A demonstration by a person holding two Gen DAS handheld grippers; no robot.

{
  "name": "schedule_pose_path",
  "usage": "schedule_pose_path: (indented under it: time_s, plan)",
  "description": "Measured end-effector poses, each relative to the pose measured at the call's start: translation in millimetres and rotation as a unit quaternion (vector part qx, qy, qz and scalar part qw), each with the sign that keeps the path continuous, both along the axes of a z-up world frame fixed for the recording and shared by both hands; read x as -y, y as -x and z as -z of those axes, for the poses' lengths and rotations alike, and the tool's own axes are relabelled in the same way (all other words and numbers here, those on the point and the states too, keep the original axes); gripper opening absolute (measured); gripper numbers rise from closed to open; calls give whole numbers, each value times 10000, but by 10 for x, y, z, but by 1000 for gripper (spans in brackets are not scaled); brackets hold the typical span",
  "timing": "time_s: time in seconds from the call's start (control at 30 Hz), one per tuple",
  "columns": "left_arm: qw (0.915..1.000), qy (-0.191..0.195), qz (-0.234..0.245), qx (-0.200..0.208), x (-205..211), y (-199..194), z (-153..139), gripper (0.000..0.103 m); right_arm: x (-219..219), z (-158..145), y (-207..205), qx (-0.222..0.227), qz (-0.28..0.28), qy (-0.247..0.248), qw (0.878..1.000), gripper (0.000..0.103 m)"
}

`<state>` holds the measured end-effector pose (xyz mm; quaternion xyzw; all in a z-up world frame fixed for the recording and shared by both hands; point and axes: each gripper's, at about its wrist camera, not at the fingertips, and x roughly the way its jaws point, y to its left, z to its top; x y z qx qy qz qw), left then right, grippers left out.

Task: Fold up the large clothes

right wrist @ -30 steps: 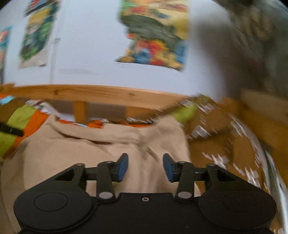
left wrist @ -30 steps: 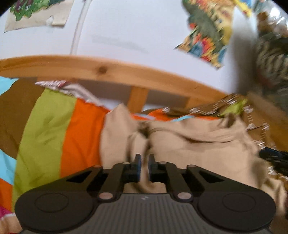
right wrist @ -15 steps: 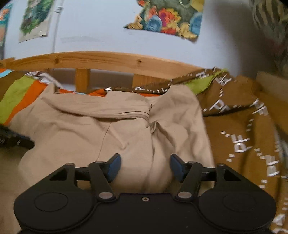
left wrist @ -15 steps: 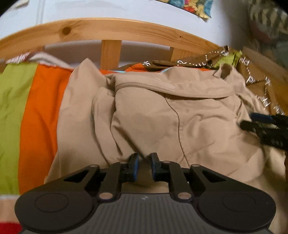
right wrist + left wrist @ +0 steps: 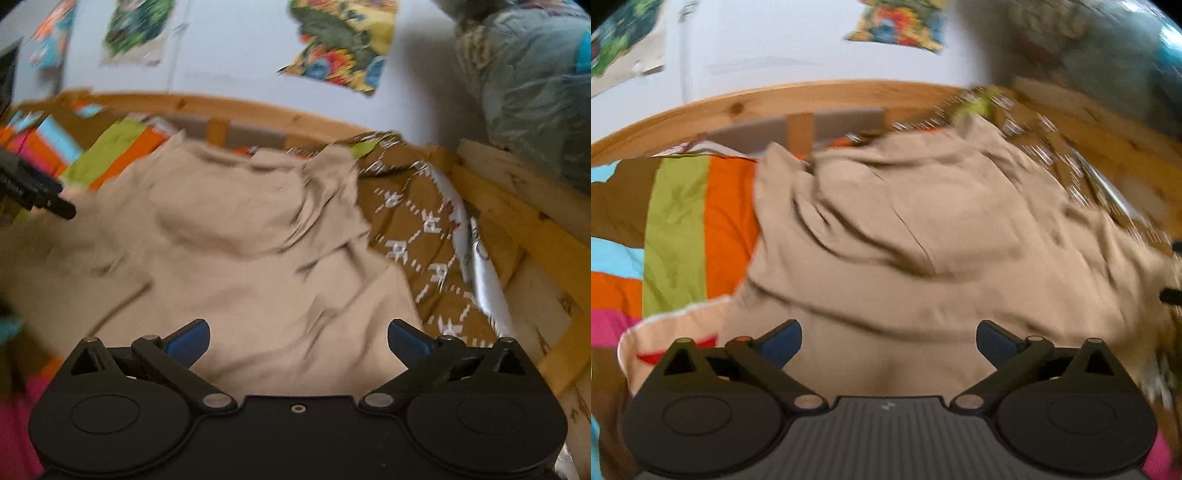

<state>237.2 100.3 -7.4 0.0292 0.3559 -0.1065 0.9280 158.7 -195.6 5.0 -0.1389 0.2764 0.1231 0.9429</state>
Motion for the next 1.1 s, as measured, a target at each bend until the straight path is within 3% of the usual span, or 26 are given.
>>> schedule_pose_path:
  time_s: [0.1,0.2,0.27,0.43,0.57,0.67,0.73,0.87,0.93,1.1]
  plan:
    - [9986,-329,381,-186,194,223,121,102,-195,162,138,-310,-395,299,9983,102]
    - [9954,-579,693,-306,395,396,262,102,-461,408,128,-784,-882,1116,9867,102]
    - [9926,-720,894,-387,515,462,339,102,-576,574,176,-721,-1034,1578,9794,102]
    - [9849,-1034,1316,-435,725,580,462,102,-589,758,103,-718,-800,984,9893,102]
    - [9819,-1087,1447,-550,831,574,545,102,-639,804,23,-536,-728,838,9924,102]
    - [9796,-1189,1549,-480,906,609,547,102,-659,767,21,-143,-668,904,9936,102]
    - [9781,-1272,1597,-401,934,639,538,102,-670,710,26,156,-689,849,9939,88]
    - [9769,-1339,1637,-325,965,674,521,102,-630,597,16,310,-745,370,9961,67]
    - [9753,-1431,1652,-300,982,683,522,102,-603,544,-22,269,-791,120,9964,42]
    - [9728,-1613,1640,-266,1006,677,518,102,-526,301,-205,298,-544,-744,9953,33]
